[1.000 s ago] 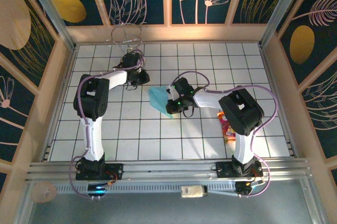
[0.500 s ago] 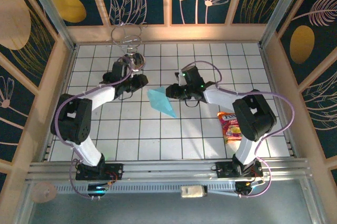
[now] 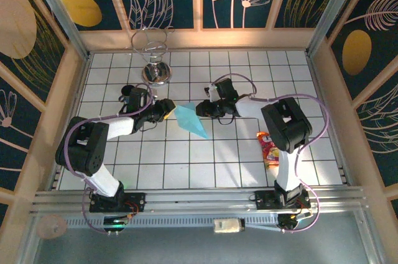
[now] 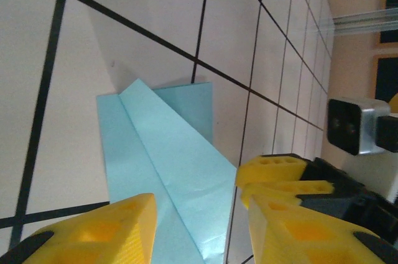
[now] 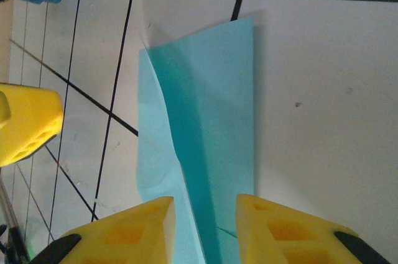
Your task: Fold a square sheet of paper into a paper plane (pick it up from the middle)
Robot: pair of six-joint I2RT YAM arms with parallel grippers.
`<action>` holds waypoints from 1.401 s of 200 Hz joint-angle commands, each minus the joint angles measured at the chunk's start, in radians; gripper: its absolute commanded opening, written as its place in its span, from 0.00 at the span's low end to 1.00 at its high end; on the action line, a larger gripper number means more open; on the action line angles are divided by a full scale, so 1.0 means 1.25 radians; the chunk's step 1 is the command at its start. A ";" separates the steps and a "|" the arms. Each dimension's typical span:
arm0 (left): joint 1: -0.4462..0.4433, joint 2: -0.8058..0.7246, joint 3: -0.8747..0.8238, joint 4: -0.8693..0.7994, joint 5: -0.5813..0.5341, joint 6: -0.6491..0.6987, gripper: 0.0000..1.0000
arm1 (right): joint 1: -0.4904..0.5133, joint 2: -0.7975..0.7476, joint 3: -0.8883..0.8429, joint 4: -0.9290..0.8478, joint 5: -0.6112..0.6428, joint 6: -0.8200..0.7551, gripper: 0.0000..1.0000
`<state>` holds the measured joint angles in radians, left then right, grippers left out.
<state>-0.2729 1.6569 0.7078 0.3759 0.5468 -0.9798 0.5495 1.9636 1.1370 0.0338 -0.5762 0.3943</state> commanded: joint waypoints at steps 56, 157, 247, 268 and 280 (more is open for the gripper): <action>0.002 -0.003 -0.003 0.044 0.027 -0.021 0.43 | 0.003 0.065 0.082 -0.040 -0.076 -0.081 0.25; 0.003 -0.046 -0.012 0.072 0.048 -0.028 0.43 | 0.003 0.004 0.055 0.065 -0.102 -0.046 0.02; -0.032 -0.156 -0.072 0.425 0.148 -0.147 0.60 | -0.055 -0.189 -0.080 0.435 -0.184 0.250 0.01; -0.054 -0.152 -0.059 0.459 0.149 -0.153 0.61 | -0.055 -0.201 -0.095 0.505 -0.204 0.317 0.01; -0.068 -0.145 -0.046 0.473 0.154 -0.152 0.60 | -0.054 -0.203 -0.097 0.526 -0.213 0.340 0.01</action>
<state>-0.3309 1.4788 0.6315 0.8421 0.7029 -1.1484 0.4831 1.7370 1.0401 0.5480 -0.7914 0.6964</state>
